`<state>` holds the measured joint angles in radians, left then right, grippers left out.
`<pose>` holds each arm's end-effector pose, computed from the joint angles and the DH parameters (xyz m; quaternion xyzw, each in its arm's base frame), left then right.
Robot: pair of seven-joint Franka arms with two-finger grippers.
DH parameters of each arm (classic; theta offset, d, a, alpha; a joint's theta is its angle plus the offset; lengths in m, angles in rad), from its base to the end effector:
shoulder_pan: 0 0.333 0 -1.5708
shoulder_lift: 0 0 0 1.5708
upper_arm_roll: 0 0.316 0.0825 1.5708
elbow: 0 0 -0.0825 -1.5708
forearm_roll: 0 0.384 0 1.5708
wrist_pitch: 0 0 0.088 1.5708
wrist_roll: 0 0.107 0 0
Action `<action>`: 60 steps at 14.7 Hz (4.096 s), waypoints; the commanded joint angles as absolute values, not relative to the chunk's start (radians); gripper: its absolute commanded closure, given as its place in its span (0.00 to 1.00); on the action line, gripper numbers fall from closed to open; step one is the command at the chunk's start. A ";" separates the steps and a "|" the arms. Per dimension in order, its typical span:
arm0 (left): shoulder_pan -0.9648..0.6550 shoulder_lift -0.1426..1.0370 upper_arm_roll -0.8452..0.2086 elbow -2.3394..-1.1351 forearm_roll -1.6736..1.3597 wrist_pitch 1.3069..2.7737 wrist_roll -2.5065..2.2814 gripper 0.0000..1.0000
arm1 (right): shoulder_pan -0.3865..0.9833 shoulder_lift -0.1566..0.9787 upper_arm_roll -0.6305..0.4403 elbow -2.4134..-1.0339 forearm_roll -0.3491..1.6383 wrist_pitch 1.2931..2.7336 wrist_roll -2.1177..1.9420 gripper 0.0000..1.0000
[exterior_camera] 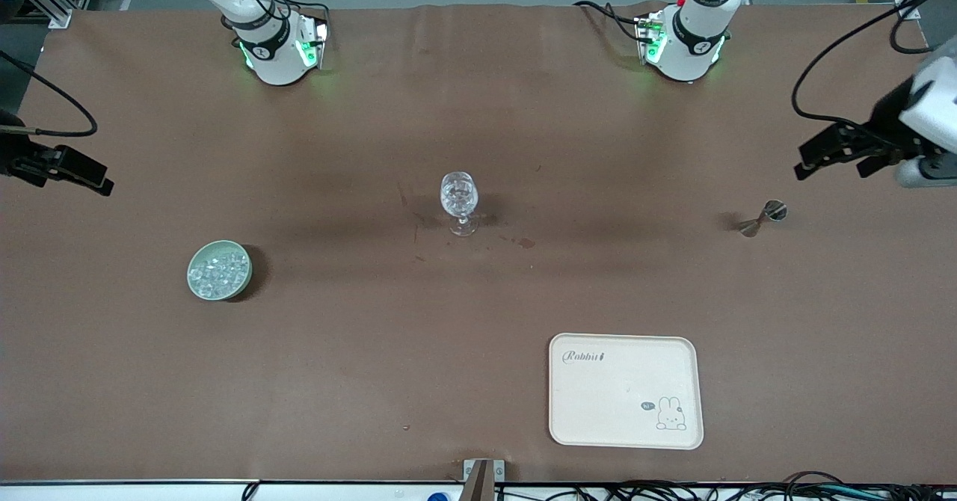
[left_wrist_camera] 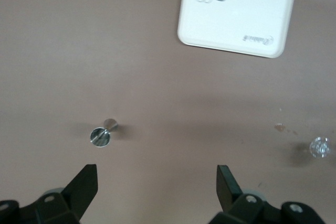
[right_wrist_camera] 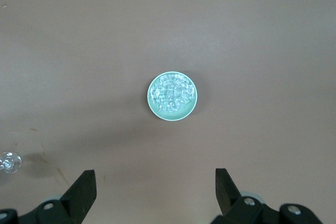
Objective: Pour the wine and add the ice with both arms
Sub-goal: 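Lower the right gripper to the ice while the left gripper nears the jigger, then grasp ice cubes with the right gripper while the left gripper grasps the jigger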
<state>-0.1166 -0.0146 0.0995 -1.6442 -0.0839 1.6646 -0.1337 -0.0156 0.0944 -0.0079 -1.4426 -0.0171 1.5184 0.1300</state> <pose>0.5576 -0.0174 0.6064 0.9971 0.0614 0.0142 0.0437 0.5787 -0.0153 0.6266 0.9969 -0.0770 -0.0088 0.0094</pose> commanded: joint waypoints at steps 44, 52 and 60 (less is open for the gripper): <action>-0.126 0.815 0.746 -1.856 -1.124 1.525 -0.218 0.00 | -0.020 0.466 -0.054 -2.003 -0.066 2.430 0.037 0.89; -0.118 0.804 0.719 -1.913 -1.150 1.514 -0.189 0.00 | -0.009 0.463 -0.052 -1.976 -0.066 2.379 0.069 0.80; -0.077 0.798 0.732 -1.910 -1.152 1.436 -0.192 0.05 | -0.005 0.456 -0.051 -1.977 -0.066 2.279 0.055 0.52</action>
